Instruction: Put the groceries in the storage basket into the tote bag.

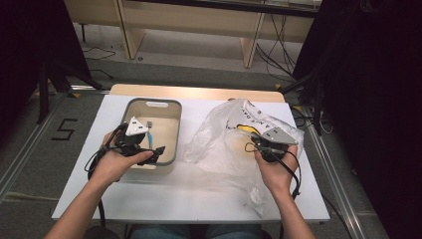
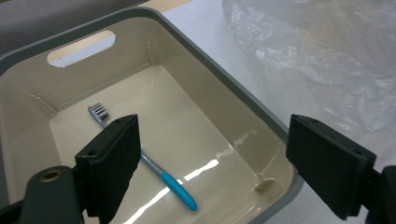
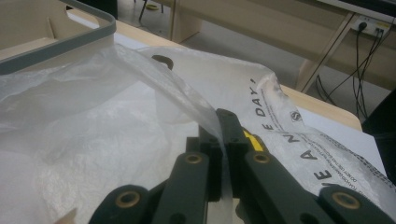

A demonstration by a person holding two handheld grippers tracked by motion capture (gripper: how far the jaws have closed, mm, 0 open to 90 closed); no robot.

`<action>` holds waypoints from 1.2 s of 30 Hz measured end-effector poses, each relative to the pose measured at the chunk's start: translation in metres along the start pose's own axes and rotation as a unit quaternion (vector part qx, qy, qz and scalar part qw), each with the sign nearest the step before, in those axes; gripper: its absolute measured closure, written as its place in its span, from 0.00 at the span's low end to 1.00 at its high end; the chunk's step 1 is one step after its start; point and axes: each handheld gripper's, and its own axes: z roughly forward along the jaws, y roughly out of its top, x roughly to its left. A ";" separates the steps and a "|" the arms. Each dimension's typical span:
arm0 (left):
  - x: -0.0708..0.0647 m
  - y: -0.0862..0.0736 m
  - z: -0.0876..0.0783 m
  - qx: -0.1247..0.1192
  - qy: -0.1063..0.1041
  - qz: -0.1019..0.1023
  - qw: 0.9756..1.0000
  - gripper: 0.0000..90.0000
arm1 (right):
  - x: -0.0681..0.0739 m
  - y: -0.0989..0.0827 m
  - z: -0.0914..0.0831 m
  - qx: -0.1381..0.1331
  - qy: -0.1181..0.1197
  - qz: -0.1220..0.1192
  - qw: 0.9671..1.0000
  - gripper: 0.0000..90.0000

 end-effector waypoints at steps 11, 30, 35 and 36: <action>0.016 0.014 0.026 0.052 0.025 -0.017 0.998 0.21 | 0.001 0.000 0.000 0.002 0.001 0.000 1.000 1.00; 0.042 0.024 0.067 0.121 0.063 -0.061 0.989 0.24 | 0.001 0.000 0.000 0.002 0.002 0.000 1.000 1.00; 0.045 0.022 0.077 0.137 0.069 -0.072 0.986 0.24 | 0.001 0.000 0.001 0.001 0.003 -0.002 1.000 1.00; 0.045 0.022 0.077 0.137 0.069 -0.072 0.986 0.24 | 0.001 0.000 0.001 0.001 0.003 -0.002 1.000 1.00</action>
